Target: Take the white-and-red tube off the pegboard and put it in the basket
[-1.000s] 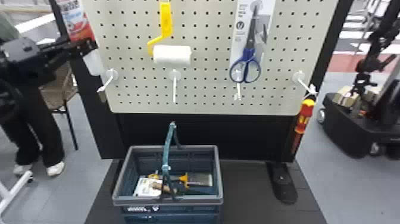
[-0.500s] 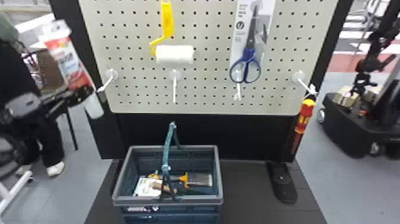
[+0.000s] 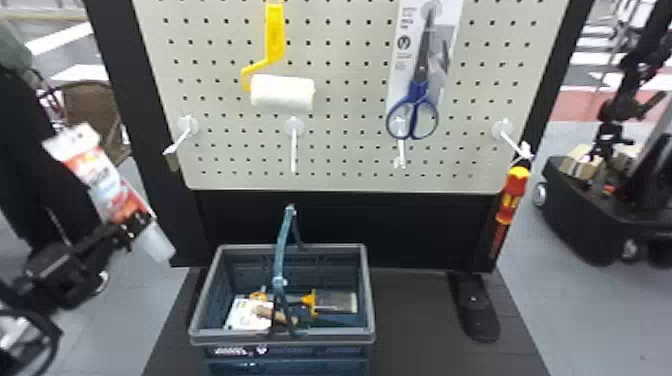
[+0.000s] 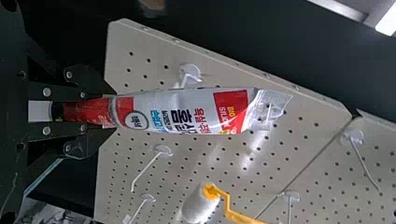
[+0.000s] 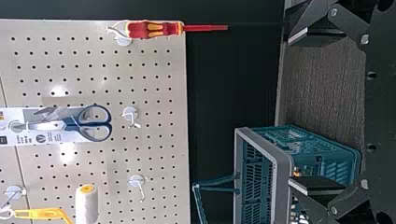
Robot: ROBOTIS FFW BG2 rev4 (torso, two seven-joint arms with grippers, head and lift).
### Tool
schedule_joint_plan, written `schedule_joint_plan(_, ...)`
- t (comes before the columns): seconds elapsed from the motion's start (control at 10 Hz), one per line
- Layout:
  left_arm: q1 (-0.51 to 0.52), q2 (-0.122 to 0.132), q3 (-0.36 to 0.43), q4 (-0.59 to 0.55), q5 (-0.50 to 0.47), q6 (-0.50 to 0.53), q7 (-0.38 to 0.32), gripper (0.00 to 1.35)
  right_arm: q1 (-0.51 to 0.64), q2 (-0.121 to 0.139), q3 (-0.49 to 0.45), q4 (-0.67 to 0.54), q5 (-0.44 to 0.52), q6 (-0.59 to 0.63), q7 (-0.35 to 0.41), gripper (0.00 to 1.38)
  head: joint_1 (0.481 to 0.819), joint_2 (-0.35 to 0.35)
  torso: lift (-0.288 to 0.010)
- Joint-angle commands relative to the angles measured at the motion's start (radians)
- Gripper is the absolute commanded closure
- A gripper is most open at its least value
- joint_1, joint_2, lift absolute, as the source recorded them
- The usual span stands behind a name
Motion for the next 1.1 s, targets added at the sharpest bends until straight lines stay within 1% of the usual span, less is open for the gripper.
schedule_joint_plan(0.0, 0.009, -0.031, -0.047, 0.105, 0.042, -0.027, 0.000, 1.22, -0.001, 0.001, 0.000, 0.001, 0.001, 0.001, 0.001, 0.24, 0.549, 0.000, -0.100)
schedule_joint_plan(0.1, 0.000, -0.048, -0.089, 0.176, 0.075, -0.042, 0.000, 1.22, -0.003, 0.003, 0.000, 0.004, 0.001, 0.001, 0.006, 0.24, 0.549, 0.000, -0.100)
schedule_joint_plan(0.2, -0.013, -0.050, -0.124, 0.223, 0.078, -0.047, -0.002, 1.22, -0.006, 0.004, 0.000, 0.006, 0.001, 0.001, 0.011, 0.24, 0.549, 0.000, -0.100)
schedule_joint_plan(0.5, -0.056, -0.045, -0.208, 0.323, 0.072, -0.077, -0.014, 1.22, -0.008, 0.007, 0.002, 0.006, -0.001, 0.003, 0.018, 0.24, 0.549, 0.000, -0.100)
schedule_joint_plan(0.9, -0.154, -0.047, -0.330, 0.451, 0.074, -0.116, -0.031, 1.22, -0.018, 0.006, 0.000, 0.009, -0.004, 0.003, 0.032, 0.24, 0.549, 0.000, -0.100)
schedule_joint_plan(1.0, -0.180, -0.047, -0.363, 0.500, 0.075, -0.133, -0.041, 1.22, -0.018, 0.006, 0.000, 0.009, -0.005, 0.003, 0.034, 0.24, 0.549, 0.000, -0.100)
